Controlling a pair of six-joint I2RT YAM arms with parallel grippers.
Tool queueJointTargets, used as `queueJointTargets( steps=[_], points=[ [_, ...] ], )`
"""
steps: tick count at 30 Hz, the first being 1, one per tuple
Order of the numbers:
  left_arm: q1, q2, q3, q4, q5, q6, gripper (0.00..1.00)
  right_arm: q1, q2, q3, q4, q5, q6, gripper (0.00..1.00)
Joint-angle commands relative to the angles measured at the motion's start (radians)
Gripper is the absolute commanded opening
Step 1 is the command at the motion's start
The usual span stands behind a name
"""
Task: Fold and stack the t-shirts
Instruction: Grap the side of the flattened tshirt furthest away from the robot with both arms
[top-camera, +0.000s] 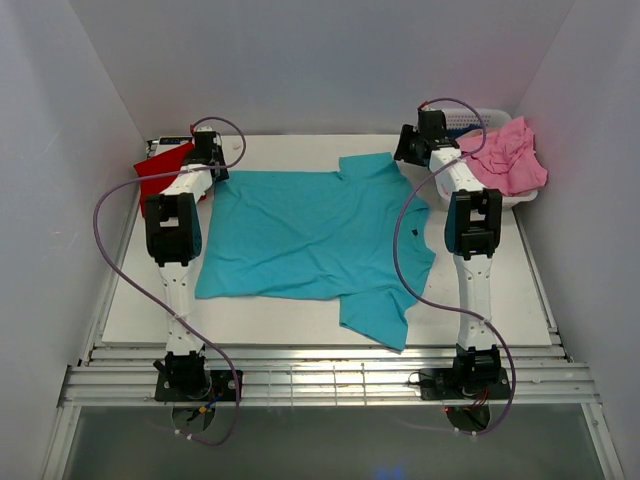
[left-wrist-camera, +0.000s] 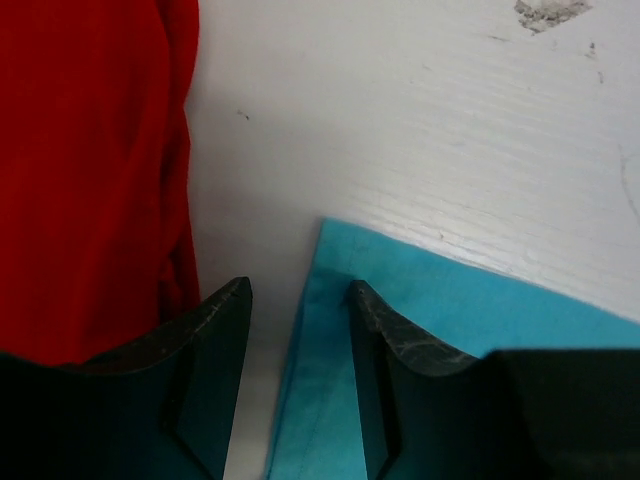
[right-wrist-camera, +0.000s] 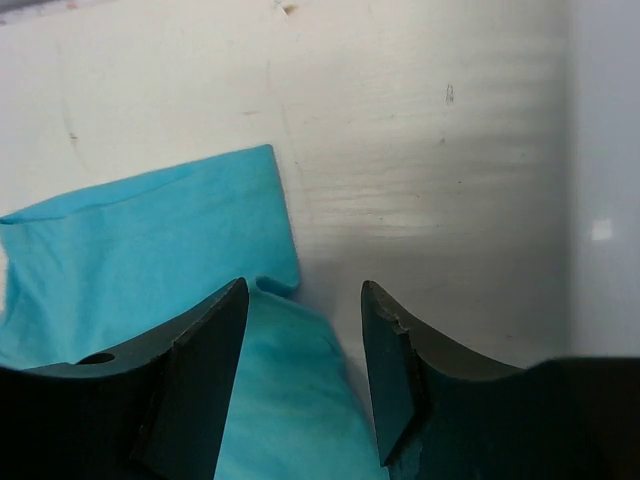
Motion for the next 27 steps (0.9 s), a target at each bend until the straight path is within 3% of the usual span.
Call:
queueJointTargets(
  steps=[1,17,19,20,21,23,27],
  points=[
    [-0.006,-0.034,0.036,-0.026,-0.005,0.012,0.54,-0.006,0.063,0.013,0.026,-0.064,0.044,0.56],
    [-0.006,-0.014,0.024,0.027,0.04,-0.014,0.5,-0.009,0.14,0.052,0.066,-0.129,0.111,0.56],
    [-0.006,-0.01,0.025,0.028,0.043,-0.014,0.47,-0.008,0.149,0.052,0.075,-0.144,0.119,0.4],
    [-0.006,-0.004,0.027,0.028,0.043,-0.016,0.42,-0.009,0.153,0.052,0.078,-0.149,0.124,0.32],
    [-0.006,0.0,0.028,0.028,0.048,-0.014,0.36,-0.008,0.156,0.053,0.078,-0.156,0.127,0.18],
    [-0.006,0.007,0.03,0.03,0.051,-0.016,0.14,-0.009,0.163,0.052,0.083,-0.168,0.13,0.08],
    [0.027,0.018,0.032,0.034,0.058,-0.025,0.0,-0.009,0.153,0.021,0.098,-0.179,0.13,0.08]
  ],
)
